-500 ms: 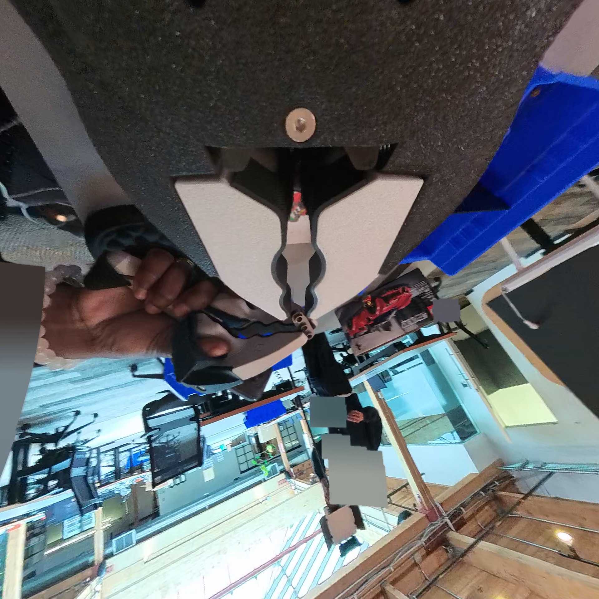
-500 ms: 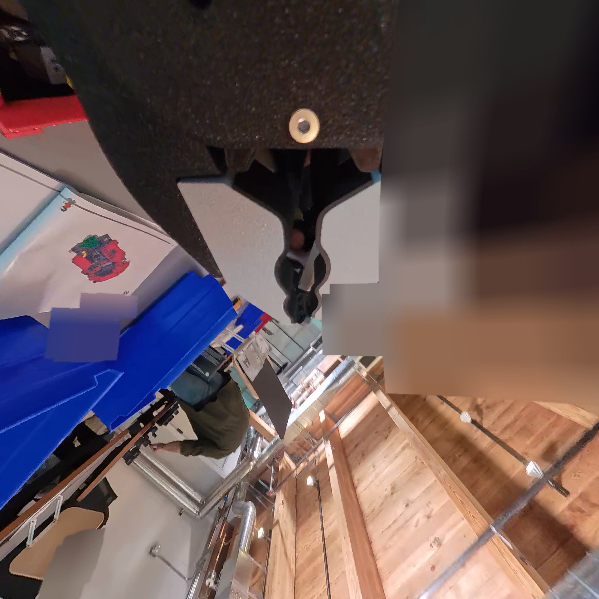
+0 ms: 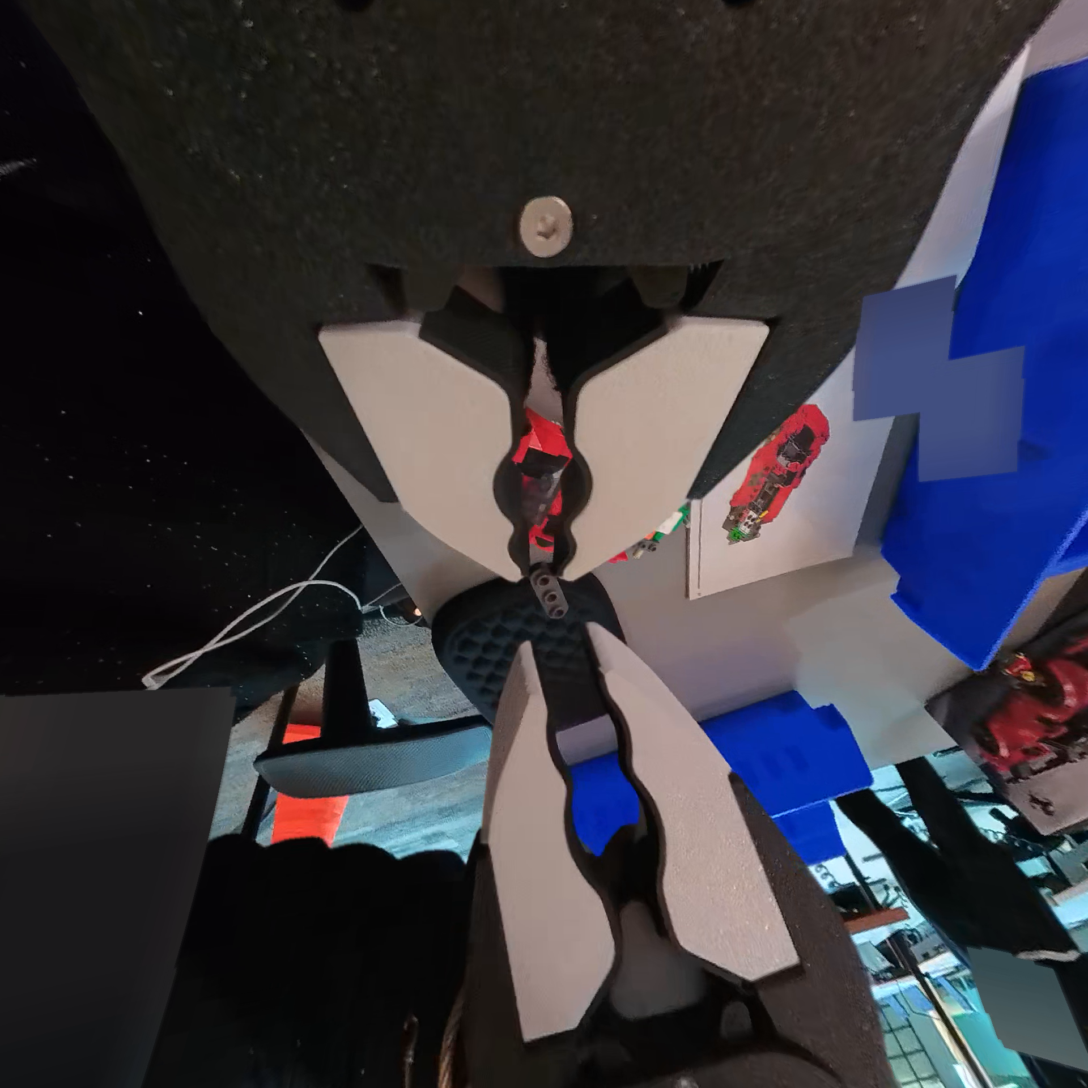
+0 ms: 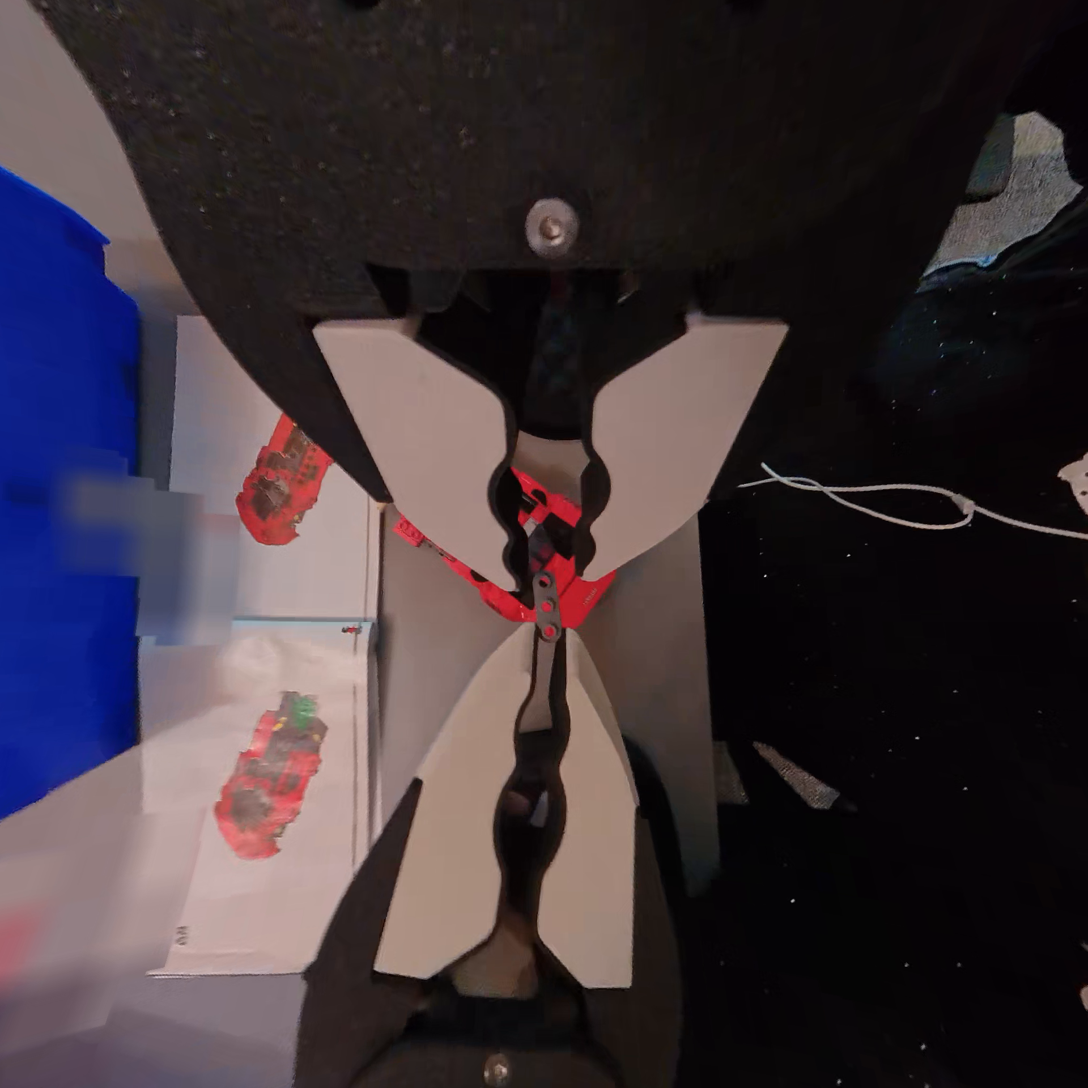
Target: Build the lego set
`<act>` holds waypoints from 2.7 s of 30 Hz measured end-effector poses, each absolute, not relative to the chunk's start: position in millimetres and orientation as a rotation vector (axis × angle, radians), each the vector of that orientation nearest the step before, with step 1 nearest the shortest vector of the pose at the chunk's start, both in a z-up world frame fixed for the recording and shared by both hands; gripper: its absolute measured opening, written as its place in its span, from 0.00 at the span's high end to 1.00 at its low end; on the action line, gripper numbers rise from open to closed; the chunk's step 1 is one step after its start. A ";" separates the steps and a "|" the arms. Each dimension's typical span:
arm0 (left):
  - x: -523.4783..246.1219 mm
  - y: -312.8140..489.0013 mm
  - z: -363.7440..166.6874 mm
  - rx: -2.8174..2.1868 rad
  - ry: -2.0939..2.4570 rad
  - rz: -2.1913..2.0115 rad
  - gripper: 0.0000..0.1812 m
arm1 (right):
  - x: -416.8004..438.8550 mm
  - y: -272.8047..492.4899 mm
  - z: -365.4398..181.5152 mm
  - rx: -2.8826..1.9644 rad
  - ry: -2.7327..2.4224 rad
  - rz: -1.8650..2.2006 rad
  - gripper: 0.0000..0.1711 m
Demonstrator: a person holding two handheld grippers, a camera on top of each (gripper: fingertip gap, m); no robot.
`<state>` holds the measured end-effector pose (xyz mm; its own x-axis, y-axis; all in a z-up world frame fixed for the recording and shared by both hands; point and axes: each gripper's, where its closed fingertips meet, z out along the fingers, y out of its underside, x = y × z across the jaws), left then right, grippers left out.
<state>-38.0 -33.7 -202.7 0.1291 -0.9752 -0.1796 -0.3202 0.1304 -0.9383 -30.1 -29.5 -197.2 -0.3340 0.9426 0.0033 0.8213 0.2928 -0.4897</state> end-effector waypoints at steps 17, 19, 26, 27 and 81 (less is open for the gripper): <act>-34.2 -32.0 -207.2 -1.384 1.400 -0.786 0.95 | -31.7 -29.2 -211.3 -1.657 -2.271 0.578 0.95; -33.1 -29.7 -205.6 -1.387 1.382 -0.780 0.94 | -29.5 -27.6 -209.8 -1.683 -2.212 0.605 0.96; -52.8 -7.0 -239.2 -1.687 1.366 -0.574 0.96 | 1.2 -1.3 -221.6 -1.883 -1.916 0.551 0.96; -57.2 -3.5 -247.5 -1.752 1.369 -0.534 0.96 | 8.9 5.0 -227.2 -1.924 -1.867 0.533 0.95; -42.0 -3.3 -284.5 -1.921 1.428 -0.608 0.98 | 8.4 44.3 -306.5 -2.284 -1.883 -0.067 0.95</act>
